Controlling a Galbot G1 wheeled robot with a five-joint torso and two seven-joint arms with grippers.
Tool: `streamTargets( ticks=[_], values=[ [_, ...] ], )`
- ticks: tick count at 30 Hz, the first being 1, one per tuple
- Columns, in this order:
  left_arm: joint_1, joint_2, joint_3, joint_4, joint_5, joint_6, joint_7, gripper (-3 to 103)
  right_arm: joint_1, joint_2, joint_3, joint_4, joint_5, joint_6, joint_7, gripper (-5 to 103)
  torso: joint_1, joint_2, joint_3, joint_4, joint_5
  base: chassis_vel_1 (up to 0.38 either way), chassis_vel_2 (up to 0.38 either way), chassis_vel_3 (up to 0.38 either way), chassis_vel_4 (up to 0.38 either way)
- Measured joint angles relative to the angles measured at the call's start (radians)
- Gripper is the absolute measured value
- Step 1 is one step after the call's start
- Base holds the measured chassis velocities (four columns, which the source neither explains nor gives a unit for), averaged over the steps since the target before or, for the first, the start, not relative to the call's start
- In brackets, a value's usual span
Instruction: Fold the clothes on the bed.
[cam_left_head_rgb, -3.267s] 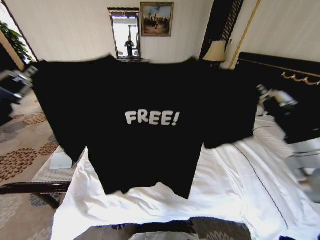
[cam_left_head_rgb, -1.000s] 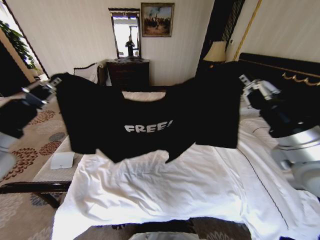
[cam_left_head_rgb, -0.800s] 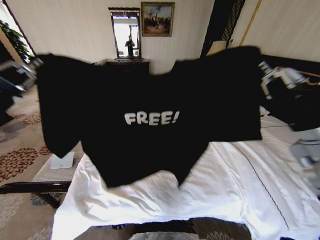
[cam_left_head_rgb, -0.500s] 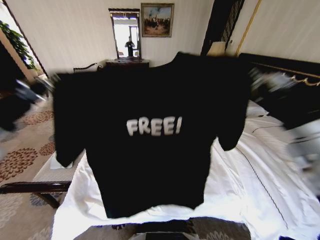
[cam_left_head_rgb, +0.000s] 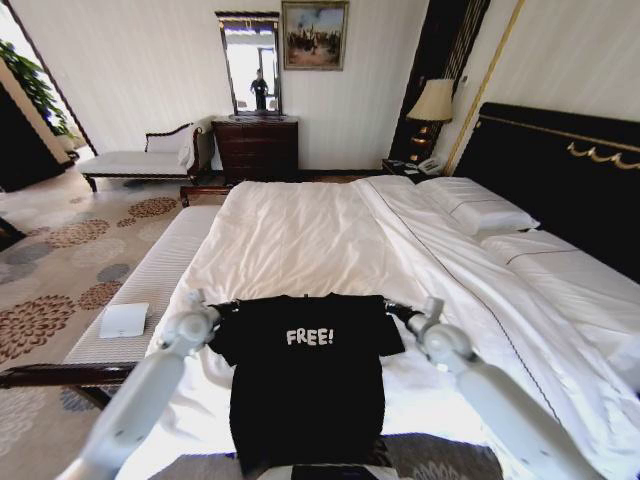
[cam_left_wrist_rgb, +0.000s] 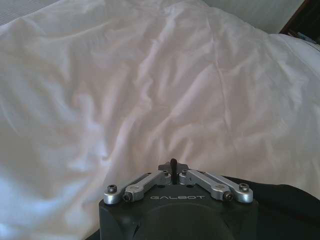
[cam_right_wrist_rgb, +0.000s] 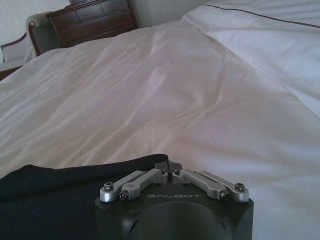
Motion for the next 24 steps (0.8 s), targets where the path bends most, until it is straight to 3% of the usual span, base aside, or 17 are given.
streamTargets(
  ticks=[5,13,24],
  values=[
    [-0.058,-0.039,0.007,0.106,0.055,-0.063,0.029,2,0.053,0.048,-0.046,-0.132,-0.068,0.097,-0.009,0,0.0,0.0,0.0,-0.0002,-0.0001,0.0,0.0,0.0,0.0],
    [-0.118,-0.108,0.007,0.269,0.14,-0.153,0.067,2,0.117,0.115,-0.063,-0.244,-0.121,0.179,-0.014,0,0.0,0.0,0.0,-0.0001,-0.0004,0.0,0.0,0.0,0.0],
    [-0.083,-0.176,0.004,0.27,0.179,-0.23,0.176,2,0.166,0.21,-0.116,-0.334,-0.204,0.24,-0.067,0,0.0,0.0,0.0,-0.0001,-0.0001,0.0,0.0,0.0,0.0]
  ],
)
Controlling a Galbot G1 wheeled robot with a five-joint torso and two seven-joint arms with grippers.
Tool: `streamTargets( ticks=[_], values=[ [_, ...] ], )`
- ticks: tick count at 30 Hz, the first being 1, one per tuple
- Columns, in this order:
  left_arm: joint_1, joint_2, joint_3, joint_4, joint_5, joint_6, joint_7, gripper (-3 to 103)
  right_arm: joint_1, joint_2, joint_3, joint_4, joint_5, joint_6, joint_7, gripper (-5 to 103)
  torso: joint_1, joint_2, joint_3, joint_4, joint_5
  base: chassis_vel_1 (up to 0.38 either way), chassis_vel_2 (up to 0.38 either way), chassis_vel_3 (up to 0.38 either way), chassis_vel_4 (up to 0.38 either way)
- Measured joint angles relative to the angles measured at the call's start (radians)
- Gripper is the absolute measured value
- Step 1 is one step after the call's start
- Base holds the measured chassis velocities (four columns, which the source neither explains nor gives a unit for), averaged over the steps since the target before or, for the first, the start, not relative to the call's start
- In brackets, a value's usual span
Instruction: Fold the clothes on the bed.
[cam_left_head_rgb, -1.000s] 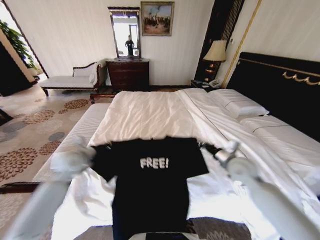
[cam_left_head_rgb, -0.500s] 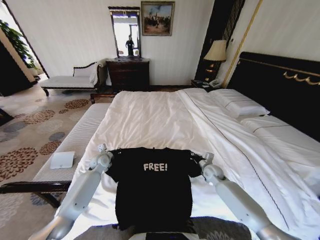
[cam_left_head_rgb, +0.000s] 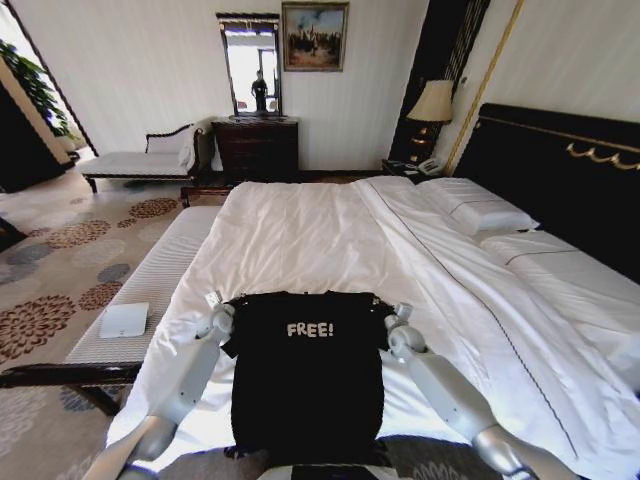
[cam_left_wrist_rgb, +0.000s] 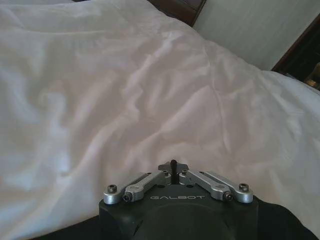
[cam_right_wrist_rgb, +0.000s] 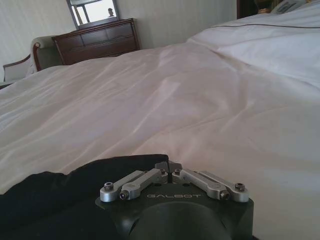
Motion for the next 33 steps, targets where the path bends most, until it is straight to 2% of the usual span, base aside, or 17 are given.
streamTargets(
  ticks=[4,17,18,20,21,22,23,24,25,26,27,28,29,30,33],
  values=[
    [0.015,-0.006,-0.003,0.0,0.01,-0.015,0.024,2,0.013,0.025,-0.018,-0.021,-0.017,0.001,-0.008,0,0.0,0.0,0.0,0.0001,-0.0001,0.0,0.0,0.0,0.0],
    [0.045,0.0,-0.02,0.018,0.012,-0.02,0.016,2,-0.006,0.048,-0.007,-0.054,-0.082,0.004,0.019,0,0.0,0.0,0.0,0.0001,-0.0001,0.0,0.0,0.0,0.0],
    [0.049,-0.004,-0.022,0.014,0.013,-0.02,0.014,-1,-0.008,0.048,-0.006,-0.051,-0.082,0.003,0.025,0,0.0,0.0,0.0,0.0,-0.0001,0.0,0.0,0.0,0.0],
    [0.052,-0.006,-0.026,0.01,0.012,-0.021,0.01,1,-0.009,0.048,-0.003,-0.049,-0.081,0.006,0.029,0,0.0,0.0,0.0,0.0,-0.0002,0.0,0.0,0.0,0.0],
    [0.055,-0.009,-0.029,0.003,0.008,-0.022,0.005,3,-0.01,0.049,0.002,-0.046,-0.08,0.016,0.03,-1,0.0,0.0,0.0,0.0,0.0,0.0,0.0,0.0,0.0],
    [0.061,-0.01,-0.034,-0.008,-0.001,-0.024,0.001,7,-0.013,0.052,0.009,-0.04,-0.076,0.035,0.029,4,0.0,0.0,0.0,0.0,0.0,0.0,0.0,0.0,0.0],
    [0.068,-0.01,-0.04,-0.024,-0.012,-0.026,-0.003,7,-0.016,0.053,0.018,-0.03,-0.067,0.055,0.023,8,0.0,0.0,0.0,0.0,0.0001,0.0,0.0,0.0,0.0],
    [0.078,-0.01,-0.047,-0.043,-0.021,-0.028,-0.006,13,-0.022,0.052,0.029,-0.015,-0.054,0.074,0.015,8,0.0,0.0,0.0,0.0,0.0001,0.0,0.0,0.0,0.0],
    [0.091,-0.01,-0.056,-0.068,-0.03,-0.029,-0.01,19,-0.032,0.05,0.042,0.007,-0.038,0.09,0.007,14,0.0,0.0,0.0,0.0,-0.0001,0.0,0.0,0.0,0.0],
    [0.091,-0.01,-0.056,-0.068,-0.03,-0.029,-0.01,19,-0.032,0.05,0.042,0.007,-0.038,0.09,0.007,14,0.0,0.0,0.0,0.0,-0.0001,0.0,0.0,0.0,0.0],
    [0.101,-0.01,-0.065,-0.086,-0.035,-0.03,-0.015,24,-0.041,0.048,0.053,0.025,-0.026,0.099,0.004,19,0.0,0.0,0.0,0.0002,-0.0002,0.0,0.0,0.0,0.0],
    [0.123,-0.01,-0.084,-0.123,-0.041,-0.031,-0.028,24,-0.062,0.04,0.074,0.06,-0.005,0.11,-0.001,25,0.0,0.0,0.0,0.0001,0.0002,0.0,0.0,0.0,0.0],
    [0.149,-0.01,-0.106,-0.16,-0.044,-0.031,-0.041,30,-0.083,0.031,0.096,0.093,0.01,0.115,-0.001,30,0.0,0.0,0.0,0.0001,0.0002,0.0,0.0,0.0,0.0],
    [0.149,-0.01,-0.106,-0.16,-0.044,-0.031,-0.041,30,-0.083,0.031,0.096,0.093,0.01,0.115,-0.001,30,0.0,0.0,0.0,0.0001,0.0002,0.0,0.0,0.0,0.0],
    [0.234,-0.006,-0.171,-0.266,-0.042,-0.029,-0.068,46,-0.156,-0.003,0.176,0.19,0.039,0.113,0.016,41,0.0,0.0,0.0,-0.0002,0.0,0.0,0.0,0.0,0.0]
  ],
)
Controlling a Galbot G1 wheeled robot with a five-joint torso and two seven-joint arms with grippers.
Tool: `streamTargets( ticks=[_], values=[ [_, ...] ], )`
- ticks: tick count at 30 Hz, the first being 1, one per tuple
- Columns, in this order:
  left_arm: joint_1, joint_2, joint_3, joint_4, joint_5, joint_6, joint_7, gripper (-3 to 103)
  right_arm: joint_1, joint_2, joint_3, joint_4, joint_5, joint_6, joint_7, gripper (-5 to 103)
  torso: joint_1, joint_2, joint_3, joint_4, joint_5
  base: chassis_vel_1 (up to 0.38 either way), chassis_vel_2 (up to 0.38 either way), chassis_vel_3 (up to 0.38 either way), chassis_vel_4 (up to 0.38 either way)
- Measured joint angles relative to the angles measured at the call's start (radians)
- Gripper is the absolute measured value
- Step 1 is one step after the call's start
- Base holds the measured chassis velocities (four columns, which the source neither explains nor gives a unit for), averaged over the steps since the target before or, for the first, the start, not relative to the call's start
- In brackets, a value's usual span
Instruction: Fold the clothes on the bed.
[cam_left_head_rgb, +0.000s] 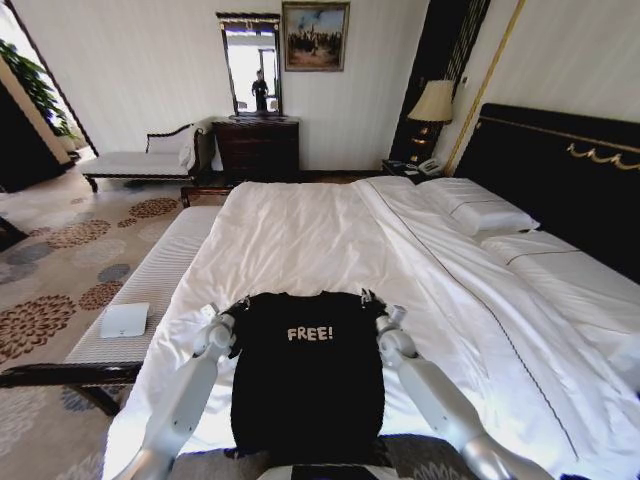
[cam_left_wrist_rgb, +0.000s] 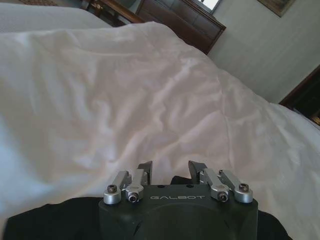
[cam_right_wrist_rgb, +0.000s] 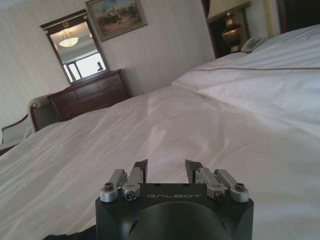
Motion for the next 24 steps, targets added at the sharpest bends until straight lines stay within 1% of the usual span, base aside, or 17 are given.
streamTargets(
  ticks=[1,2,3,4,5,6,7,9,10,11,12,13,15,17,18,21,24],
  values=[
    [0.032,0.001,-0.021,-0.035,0.005,0.003,-0.006,52,-0.026,-0.008,0.027,0.028,0.005,-0.004,0.008,47,0.0,0.0,0.0,0.0,-0.0001,0.0,0.0,0.0,0.0],
    [0.032,0.001,-0.021,-0.035,0.005,0.003,-0.006,52,-0.026,-0.008,0.027,0.028,0.005,-0.004,0.008,47,0.0,0.0,0.0,0.0,-0.0001,0.0,0.0,0.0,0.0],
    [0.075,0.003,-0.051,-0.079,0.009,0.006,-0.011,57,-0.06,-0.013,0.061,0.063,0.014,-0.012,0.015,52,0.0,0.0,0.0,0.0,-0.0003,0.0,0.0,0.0,0.0],
    [0.107,0.003,-0.07,-0.113,0.009,0.009,-0.014,57,-0.085,-0.015,0.083,0.087,0.022,-0.02,0.021,52,0.0,0.0,0.0,0.0002,-0.0003,0.0,0.0,0.0,0.0],
    [0.159,0.002,-0.104,-0.171,0.009,0.017,-0.019,62,-0.124,-0.013,0.116,0.125,0.038,-0.033,0.03,63,0.0,0.0,0.0,0.0,-0.0002,0.0,0.0,0.0,0.0],
    [0.199,-0.003,-0.133,-0.212,0.009,0.023,-0.023,68,-0.155,-0.005,0.141,0.152,0.052,-0.043,0.037,63,0.0,0.0,0.0,-0.0001,-0.0003,0.0,0.0,0.0,0.0],
    [0.199,-0.003,-0.133,-0.212,0.009,0.023,-0.023,68,-0.155,-0.005,0.141,0.152,0.052,-0.043,0.037,63,0.0,0.0,0.0,-0.0001,-0.0003,0.0,0.0,0.0,0.0],
    [0.304,-0.024,-0.2,-0.309,0.009,0.035,-0.028,80,-0.225,0.04,0.2,0.21,0.099,-0.08,0.065,74,0.0,0.0,0.0,0.0001,-0.0001,0.0,0.0,0.0,0.0],
    [0.337,-0.034,-0.222,-0.338,0.009,0.037,-0.028,80,-0.242,0.058,0.217,0.222,0.116,-0.092,0.073,79,0.0,0.0,0.0,0.0001,0.0,0.0,0.0,0.0,0.0],
    [0.377,-0.05,-0.252,-0.373,0.005,0.037,-0.028,85,-0.268,0.09,0.243,0.239,0.146,-0.112,0.089,84,0.0,0.0,0.0,0.0004,0.0002,0.0,0.0,0.0,0.0],
    [0.403,-0.065,-0.274,-0.397,0.0,0.037,-0.028,90,-0.282,0.112,0.261,0.247,0.17,-0.128,0.103,84,0.0,0.0,0.0,0.0003,0.0002,0.0,0.0,0.0,0.0],
    [0.403,-0.065,-0.274,-0.397,0.0,0.037,-0.028,90,-0.282,0.112,0.261,0.247,0.17,-0.128,0.103,84,0.0,0.0,0.0,0.0003,0.0002,0.0,0.0,0.0,0.0],
    [0.438,-0.095,-0.313,-0.435,-0.018,0.037,-0.03,98,-0.304,0.147,0.29,0.256,0.218,-0.163,0.121,95,0.0,0.0,0.0,0.0003,-0.0002,0.0,0.0,0.0,0.0],
    [0.45,-0.115,-0.336,-0.456,-0.03,0.037,-0.032,100,-0.312,0.172,0.308,0.258,0.258,-0.192,0.131,100,0.0,0.0,0.0,0.0002,-0.0001,0.0,0.0,0.0,0.0],
    [0.45,-0.115,-0.336,-0.456,-0.03,0.037,-0.032,100,-0.312,0.172,0.308,0.258,0.258,-0.192,0.131,100,0.0,0.0,0.0,0.0002,-0.0001,0.0,0.0,0.0,0.0],
    [0.45,-0.127,-0.347,-0.463,-0.03,0.037,-0.032,100,-0.31,0.207,0.332,0.237,0.287,-0.208,0.145,100,0.0,0.0,0.0,0.0002,-0.0001,0.0,0.0,0.0,0.0],
    [0.446,-0.127,-0.346,-0.464,-0.03,0.038,-0.032,100,-0.306,0.222,0.342,0.212,0.286,-0.209,0.143,100,0.0,0.0,0.0,0.0002,-0.0003,0.0,0.0,0.0,0.0]
  ],
)
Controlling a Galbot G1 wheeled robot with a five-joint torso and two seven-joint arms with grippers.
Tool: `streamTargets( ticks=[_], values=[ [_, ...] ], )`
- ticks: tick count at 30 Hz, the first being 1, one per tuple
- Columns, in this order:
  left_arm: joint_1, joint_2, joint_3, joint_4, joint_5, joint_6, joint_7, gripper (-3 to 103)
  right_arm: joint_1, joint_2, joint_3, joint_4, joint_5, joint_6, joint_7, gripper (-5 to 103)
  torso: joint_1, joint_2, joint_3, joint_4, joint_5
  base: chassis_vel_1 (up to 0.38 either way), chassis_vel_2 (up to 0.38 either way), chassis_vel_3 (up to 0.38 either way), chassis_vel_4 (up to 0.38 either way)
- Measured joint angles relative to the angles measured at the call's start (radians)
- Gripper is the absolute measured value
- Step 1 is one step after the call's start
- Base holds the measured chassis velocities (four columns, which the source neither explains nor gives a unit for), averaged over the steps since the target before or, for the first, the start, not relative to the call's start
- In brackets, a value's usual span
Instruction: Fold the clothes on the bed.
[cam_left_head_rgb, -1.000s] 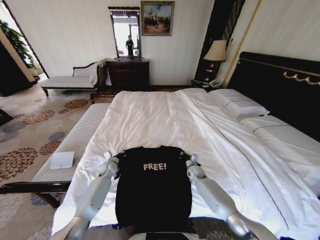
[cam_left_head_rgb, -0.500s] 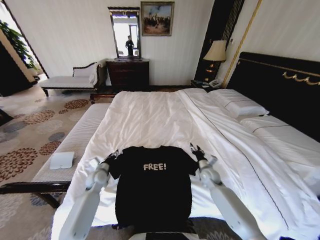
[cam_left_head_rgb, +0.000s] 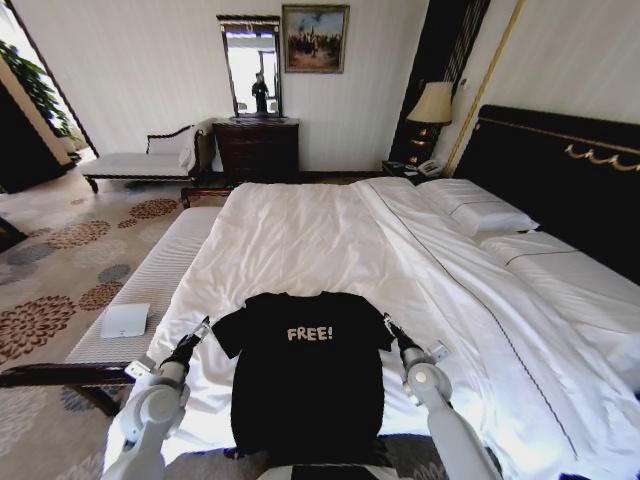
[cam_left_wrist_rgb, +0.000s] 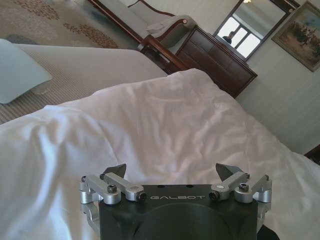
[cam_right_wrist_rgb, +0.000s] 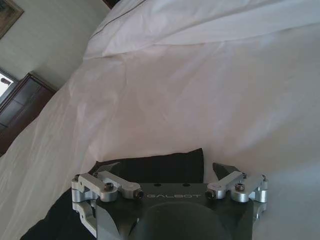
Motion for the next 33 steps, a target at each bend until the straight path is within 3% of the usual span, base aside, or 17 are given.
streamTargets(
  ticks=[5,9,11,17,20,24,26,30,33],
  values=[
    [-0.008,0.001,0.01,-0.003,0.0,0.005,-0.007,100,0.014,0.014,0.01,-0.05,-0.022,0.003,-0.025,103,0.0,0.0,0.0,0.0,0.0,0.0,0.0,0.0,0.0],
    [-0.012,0.004,0.013,-0.005,0.0,0.01,-0.014,100,0.026,0.015,0.023,-0.068,-0.023,0.013,-0.037,84,0.0,0.0,0.0,-0.0001,0.0001,0.0,0.0,0.0,0.0],
    [-0.012,0.005,0.013,-0.005,0.0,0.011,-0.016,100,0.028,0.015,0.025,-0.069,-0.022,0.015,-0.038,84,0.0,0.0,0.0,0.0,0.0001,0.0,0.0,0.0,0.0],
    [-0.009,0.006,0.013,-0.006,0.0,0.012,-0.018,100,0.035,0.014,0.03,-0.087,-0.024,0.024,-0.042,57,0.0,0.0,0.0,0.0,0.0002,0.0,0.0,0.0,0.0],
    [-0.008,0.003,0.013,-0.009,0.0,0.013,-0.02,100,0.038,0.015,0.029,-0.096,-0.031,0.026,-0.044,51,0.0,0.0,0.0,-0.0001,0.0002,0.0,0.0,0.0,0.0],
    [-0.005,-0.001,0.014,-0.014,0.001,0.015,-0.023,100,0.048,0.014,0.028,-0.117,-0.045,0.032,-0.044,30,0.0,0.0,0.0,0.0,0.0003,0.0,0.0,0.0,0.0],
    [-0.005,-0.001,0.014,-0.014,0.002,0.015,-0.024,100,0.048,0.014,0.028,-0.119,-0.047,0.033,-0.044,30,0.0,0.0,0.0,0.0,0.0003,0.0,0.0,0.0,0.0],
    [-0.002,-0.002,0.014,-0.017,0.002,0.015,-0.025,100,0.042,0.011,0.03,-0.113,-0.047,0.035,-0.043,8,0.0,0.0,0.0,0.0,0.0003,0.0,0.0,0.0,0.0],
    [-0.002,-0.003,0.014,-0.019,0.002,0.016,-0.026,100,0.034,0.011,0.031,-0.102,-0.047,0.035,-0.043,3,0.0,0.0,0.0,-0.0001,0.0002,0.0,0.0,0.0,0.0]
  ],
)
